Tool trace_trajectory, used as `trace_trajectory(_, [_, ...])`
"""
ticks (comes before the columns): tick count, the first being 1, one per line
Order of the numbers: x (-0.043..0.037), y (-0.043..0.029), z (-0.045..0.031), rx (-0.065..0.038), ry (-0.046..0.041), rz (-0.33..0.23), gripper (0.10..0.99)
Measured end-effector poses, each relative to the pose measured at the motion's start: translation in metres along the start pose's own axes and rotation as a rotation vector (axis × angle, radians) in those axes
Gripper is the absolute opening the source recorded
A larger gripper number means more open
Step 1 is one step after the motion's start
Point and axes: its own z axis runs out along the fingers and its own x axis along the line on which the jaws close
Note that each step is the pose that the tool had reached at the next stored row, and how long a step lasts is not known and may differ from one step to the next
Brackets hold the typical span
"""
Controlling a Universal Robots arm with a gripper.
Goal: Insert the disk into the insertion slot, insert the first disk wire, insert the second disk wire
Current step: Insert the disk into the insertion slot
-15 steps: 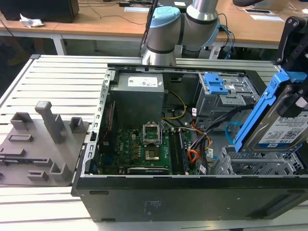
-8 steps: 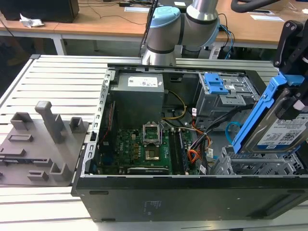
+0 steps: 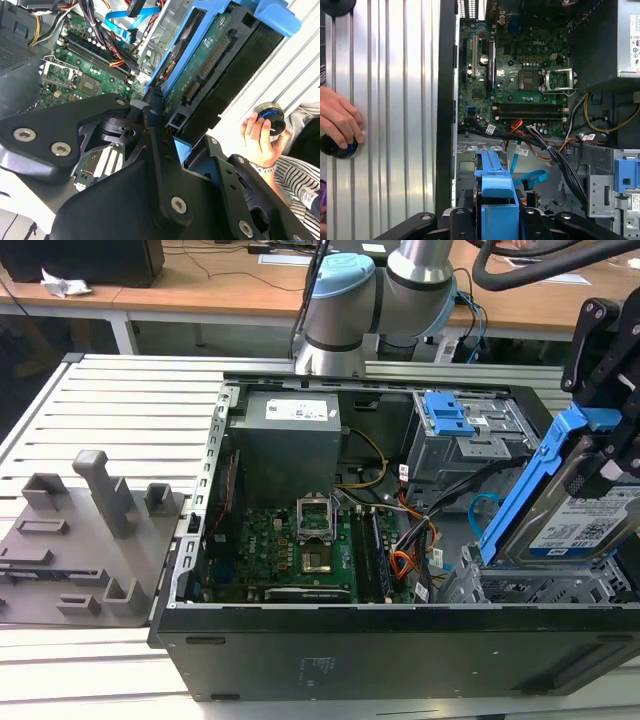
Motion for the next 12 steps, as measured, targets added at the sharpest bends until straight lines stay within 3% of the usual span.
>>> trace_trajectory(5, [-0.0003, -0.0003, 0.0068, 0.0, -0.0001, 0.0, 0.365])
trace_trajectory(12, [-0.0073, -0.0069, 0.007, 0.0, 0.0002, 0.0, 0.365])
